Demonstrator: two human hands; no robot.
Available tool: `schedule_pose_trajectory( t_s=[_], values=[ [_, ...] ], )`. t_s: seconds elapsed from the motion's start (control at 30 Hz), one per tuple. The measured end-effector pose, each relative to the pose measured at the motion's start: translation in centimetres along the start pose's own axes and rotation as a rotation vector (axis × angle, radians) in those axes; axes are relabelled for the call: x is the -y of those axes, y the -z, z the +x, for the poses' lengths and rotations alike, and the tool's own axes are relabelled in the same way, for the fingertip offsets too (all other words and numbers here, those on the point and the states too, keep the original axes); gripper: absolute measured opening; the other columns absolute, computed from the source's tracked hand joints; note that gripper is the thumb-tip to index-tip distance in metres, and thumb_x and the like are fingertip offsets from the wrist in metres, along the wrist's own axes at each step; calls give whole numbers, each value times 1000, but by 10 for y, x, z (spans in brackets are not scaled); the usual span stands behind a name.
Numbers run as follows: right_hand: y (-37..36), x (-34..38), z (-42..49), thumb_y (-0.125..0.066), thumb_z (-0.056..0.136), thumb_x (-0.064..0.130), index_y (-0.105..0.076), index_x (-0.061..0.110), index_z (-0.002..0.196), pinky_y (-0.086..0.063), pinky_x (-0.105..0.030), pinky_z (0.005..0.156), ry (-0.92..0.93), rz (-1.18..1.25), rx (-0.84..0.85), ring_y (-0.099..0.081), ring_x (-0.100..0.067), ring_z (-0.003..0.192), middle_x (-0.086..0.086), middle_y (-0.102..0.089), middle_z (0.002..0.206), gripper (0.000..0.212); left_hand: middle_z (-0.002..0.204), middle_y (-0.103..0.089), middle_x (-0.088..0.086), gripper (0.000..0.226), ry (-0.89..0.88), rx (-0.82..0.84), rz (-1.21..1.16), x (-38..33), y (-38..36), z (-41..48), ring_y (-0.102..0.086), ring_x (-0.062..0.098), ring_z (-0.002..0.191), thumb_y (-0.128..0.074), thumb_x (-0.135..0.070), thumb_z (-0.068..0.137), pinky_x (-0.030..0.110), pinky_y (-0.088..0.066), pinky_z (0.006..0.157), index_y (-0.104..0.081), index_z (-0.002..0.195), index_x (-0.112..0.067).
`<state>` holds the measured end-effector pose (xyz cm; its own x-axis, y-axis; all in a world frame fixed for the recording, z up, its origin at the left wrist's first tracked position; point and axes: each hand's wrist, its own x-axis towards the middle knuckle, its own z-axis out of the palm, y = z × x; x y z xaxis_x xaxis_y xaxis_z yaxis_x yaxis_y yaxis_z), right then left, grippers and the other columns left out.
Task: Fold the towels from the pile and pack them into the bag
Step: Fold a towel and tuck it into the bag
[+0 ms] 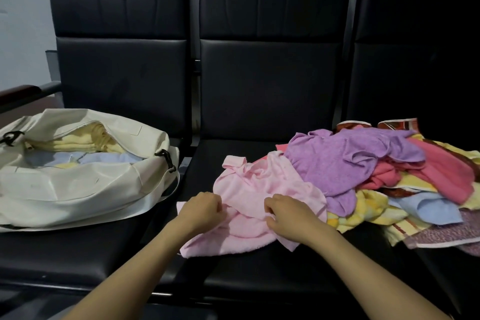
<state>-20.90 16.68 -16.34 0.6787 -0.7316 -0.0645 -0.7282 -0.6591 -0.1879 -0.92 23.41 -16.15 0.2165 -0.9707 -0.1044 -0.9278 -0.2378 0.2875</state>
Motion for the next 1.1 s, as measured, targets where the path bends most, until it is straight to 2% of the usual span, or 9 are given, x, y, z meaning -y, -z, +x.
schedule_pose_trajectory(
  t_s=[0.17, 0.33, 0.43, 0.53, 0.67, 0.77, 0.9, 1.0, 1.1],
  values=[
    [9, -5, 1, -46, 93, 21, -52, 17, 89, -44, -34, 72, -88, 227, -128, -55, -20, 82, 4, -55, 84, 8, 86, -62, 4, 12, -19, -258, -355, 5, 10, 1, -58, 20, 75, -42, -25, 101, 30, -43, 62, -45, 101, -14],
    [18, -22, -10, -44, 90, 12, -50, 25, 81, -38, -23, 62, -28, 311, -53, -49, -12, 71, 8, -55, 75, 17, 82, -61, 3, 14, -80, -177, -489, 4, 9, -6, -50, 9, 65, -43, -34, 100, 19, -36, 54, -44, 100, -20],
    [21, -31, -19, -39, 91, 15, -42, 29, 67, -39, -26, 61, -35, 277, 28, -48, -13, 68, 8, -50, 69, 28, 80, -60, -1, 45, -119, 57, -280, 12, 1, -15, -52, 9, 70, -49, -69, 82, 24, -42, 65, -53, 105, -31],
    [18, -40, -30, -36, 92, 38, -45, 28, 78, -48, -37, 72, -23, 180, 69, -53, -17, 72, 5, -55, 69, 20, 103, -59, -1, 93, -92, 203, -61, 16, 0, -23, -53, 16, 92, -44, -95, 54, 31, -46, 84, -55, 122, -32],
    [14, -39, -47, -48, 80, 73, -46, 42, 117, -48, -34, 86, -30, 108, 175, -57, -15, 94, 7, -60, 99, 49, 78, -51, -10, 72, -204, 181, 21, 9, 0, -30, -50, 13, 77, -55, -87, 59, 27, -34, 62, -53, 80, -18],
    [10, -41, -51, -54, 73, 73, -53, 35, 109, -47, -28, 79, -9, 41, 138, -58, -15, 96, 8, -61, 95, 52, 94, -46, -9, 50, -364, 34, 222, 10, -7, -28, -55, 18, 91, -56, -67, 77, 29, -33, 65, -59, 91, -19],
    [1, -44, -51, -57, 82, 52, -53, 17, 79, -41, -30, 65, 87, -45, 105, -54, -12, 82, 10, -47, 83, 35, 104, -56, -3, 46, -559, -30, 79, 11, -15, -24, -56, 18, 92, -49, -56, 78, 28, -43, 75, -61, 90, -13],
    [-4, -44, -50, -58, 86, 44, -58, 22, 89, -39, -28, 69, 173, -30, 18, -44, -4, 96, 15, -41, 108, 22, 88, -54, -7, 38, -443, 118, -16, 9, -22, -28, -49, 13, 78, -66, -51, 81, 31, -41, 71, -47, 89, -19],
    [-3, -42, -49, -61, 87, 37, -51, 23, 113, -39, -23, 76, 149, 71, -9, -46, -8, 104, 13, -47, 116, 32, 106, -58, -10, 58, -315, 214, -76, 10, -27, -28, -51, 10, 89, -69, -63, 71, 30, -45, 81, -39, 109, -32]
  ],
)
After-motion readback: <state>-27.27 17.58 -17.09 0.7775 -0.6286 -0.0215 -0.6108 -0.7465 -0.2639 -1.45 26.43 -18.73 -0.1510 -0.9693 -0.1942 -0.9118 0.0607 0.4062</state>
